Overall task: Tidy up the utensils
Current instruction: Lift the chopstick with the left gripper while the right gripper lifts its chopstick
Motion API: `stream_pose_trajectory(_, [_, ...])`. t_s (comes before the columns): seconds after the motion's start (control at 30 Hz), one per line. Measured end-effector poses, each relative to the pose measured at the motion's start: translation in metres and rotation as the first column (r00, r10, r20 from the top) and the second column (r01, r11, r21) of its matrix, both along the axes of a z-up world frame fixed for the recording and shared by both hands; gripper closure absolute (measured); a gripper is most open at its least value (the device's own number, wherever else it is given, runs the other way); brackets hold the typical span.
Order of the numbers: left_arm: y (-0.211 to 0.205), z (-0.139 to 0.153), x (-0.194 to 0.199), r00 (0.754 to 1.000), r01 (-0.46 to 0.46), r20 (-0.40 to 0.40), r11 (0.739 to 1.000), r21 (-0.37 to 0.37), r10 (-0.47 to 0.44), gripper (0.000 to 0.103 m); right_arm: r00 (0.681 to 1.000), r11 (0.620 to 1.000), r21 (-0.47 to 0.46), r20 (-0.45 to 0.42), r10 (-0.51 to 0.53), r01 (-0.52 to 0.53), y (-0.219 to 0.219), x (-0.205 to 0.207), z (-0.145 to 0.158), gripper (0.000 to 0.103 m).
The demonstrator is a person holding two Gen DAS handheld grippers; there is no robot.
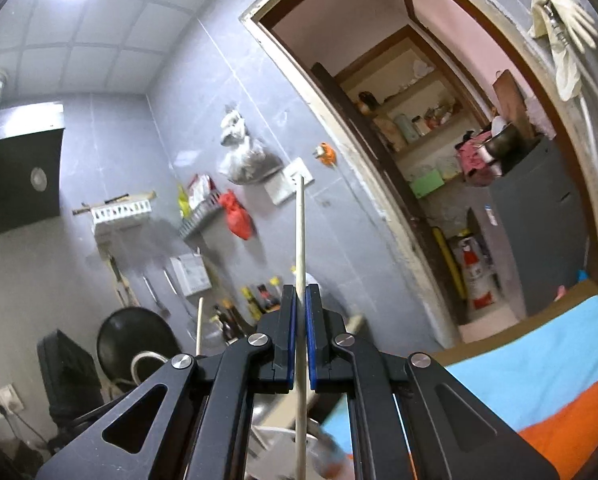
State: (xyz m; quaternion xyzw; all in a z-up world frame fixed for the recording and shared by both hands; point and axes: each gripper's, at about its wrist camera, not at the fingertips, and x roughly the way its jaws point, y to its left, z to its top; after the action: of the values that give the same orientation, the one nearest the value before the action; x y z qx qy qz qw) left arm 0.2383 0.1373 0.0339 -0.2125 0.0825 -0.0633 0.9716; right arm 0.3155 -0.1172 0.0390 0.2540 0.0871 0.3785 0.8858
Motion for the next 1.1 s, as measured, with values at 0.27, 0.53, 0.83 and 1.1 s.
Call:
stream_pose_trajectory(0.27, [0.072,-0.035,0.005,0.991,-0.086,0.093,0.987,-0.133,0.099,0.101,0.998,0.997,0.056,0.032,-0.062,0.06,0.035,0.002,-0.028,0.1])
stream_pose_trajectory(0.53, [0.091,-0.061,0.008,0.97,-0.119,0.194,0.98,-0.162,0.15,0.101,0.98,0.99,0.025,0.142,-0.142,0.14,0.056,-0.005,-0.053,0.1])
stream_pose_trajectory(0.83, [0.09,-0.071,0.004,0.95,-0.17,0.241,0.977,-0.125,0.196,0.101,0.962,0.982,-0.038,0.215,-0.17,0.182,0.07,-0.011,-0.071,0.1])
stream_pose_trajectory(1.1, [0.08,-0.081,0.004,0.936,-0.204,0.28,0.977,-0.063,0.214,0.101,0.944,0.972,-0.093,0.274,-0.184,0.216,0.077,-0.014,-0.08,0.1])
